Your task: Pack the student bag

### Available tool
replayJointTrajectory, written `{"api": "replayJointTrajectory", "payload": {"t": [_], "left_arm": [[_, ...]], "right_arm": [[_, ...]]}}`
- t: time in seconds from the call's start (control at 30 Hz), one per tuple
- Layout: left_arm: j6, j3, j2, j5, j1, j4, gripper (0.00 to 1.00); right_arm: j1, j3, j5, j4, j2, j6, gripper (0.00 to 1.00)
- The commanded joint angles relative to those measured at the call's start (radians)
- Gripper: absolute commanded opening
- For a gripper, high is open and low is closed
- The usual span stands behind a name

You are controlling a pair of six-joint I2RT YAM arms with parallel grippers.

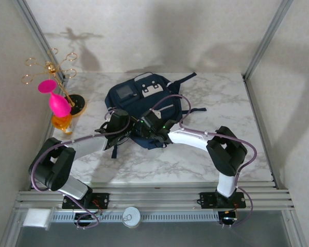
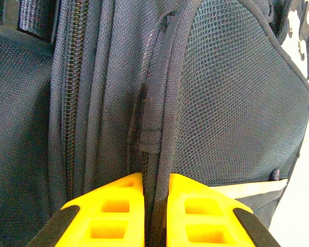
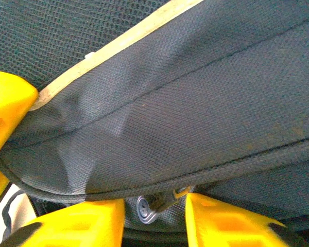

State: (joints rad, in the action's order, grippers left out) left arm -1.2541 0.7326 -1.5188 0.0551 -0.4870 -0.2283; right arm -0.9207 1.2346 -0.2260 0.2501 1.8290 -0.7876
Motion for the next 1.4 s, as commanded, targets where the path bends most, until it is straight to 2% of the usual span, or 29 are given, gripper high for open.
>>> {"api": "replayJointTrajectory", "payload": {"t": [0.0, 0.1, 0.27, 0.53, 0.7, 0.77, 0.87, 0.97, 1.0, 1.03, 1.07, 1.17, 1.23, 1.37], "left_arm": [[0.002, 0.031, 0.017, -0.005, 0.005, -0.034, 0.0], [0.007, 0.028, 0.034, -0.014, 0.008, -0.023, 0.0], [0.022, 0.03, 0.064, -0.023, 0.017, 0.002, 0.0], [0.102, 0.053, 0.134, -0.044, 0.048, 0.134, 0.0], [0.21, 0.054, 0.182, 0.001, 0.12, 0.216, 0.0], [0.281, 0.08, 0.186, 0.015, 0.153, 0.273, 0.0], [0.363, 0.11, 0.183, 0.035, 0.219, 0.348, 0.0], [0.398, 0.113, 0.192, 0.069, 0.269, 0.348, 0.0], [0.407, 0.109, 0.201, 0.113, 0.275, 0.325, 0.09], [0.406, 0.099, 0.218, 0.155, 0.27, 0.292, 0.29], [0.387, 0.081, 0.243, 0.174, 0.256, 0.267, 0.42], [0.279, 0.01, 0.327, 0.158, 0.191, 0.23, 0.53], [0.15, -0.054, 0.372, 0.12, 0.125, 0.195, 0.55], [-0.111, -0.188, 0.398, 0.016, -0.041, -0.031, 0.62]], "right_arm": [[0.019, 0.026, -0.11, -0.01, 0.018, -0.026, 0.32], [0.022, 0.012, -0.149, -0.003, -0.004, -0.013, 0.22], [0.025, -0.044, -0.185, -0.022, -0.076, 0.03, 0.12], [0.079, -0.17, -0.185, 0.008, -0.228, 0.155, 0.0], [0.09, -0.233, -0.193, -0.007, -0.282, 0.357, 0.0], [0.087, -0.237, -0.196, 0.0, -0.288, 0.392, 0.0], [0.054, -0.236, -0.107, -0.056, -0.295, 0.431, 0.0], [-0.008, -0.2, -0.033, -0.115, -0.262, 0.43, 0.0], [-0.014, -0.181, -0.021, -0.117, -0.244, 0.411, 0.0], [-0.013, -0.165, -0.012, -0.112, -0.228, 0.389, 0.0], [-0.011, -0.157, -0.015, -0.113, -0.22, 0.375, 0.0], [-0.012, -0.17, -0.01, -0.158, -0.23, 0.385, 0.0], [-0.011, -0.179, -0.023, -0.154, -0.232, 0.395, 0.0], [0.01, -0.212, -0.007, -0.171, -0.232, 0.408, 0.0]]}}
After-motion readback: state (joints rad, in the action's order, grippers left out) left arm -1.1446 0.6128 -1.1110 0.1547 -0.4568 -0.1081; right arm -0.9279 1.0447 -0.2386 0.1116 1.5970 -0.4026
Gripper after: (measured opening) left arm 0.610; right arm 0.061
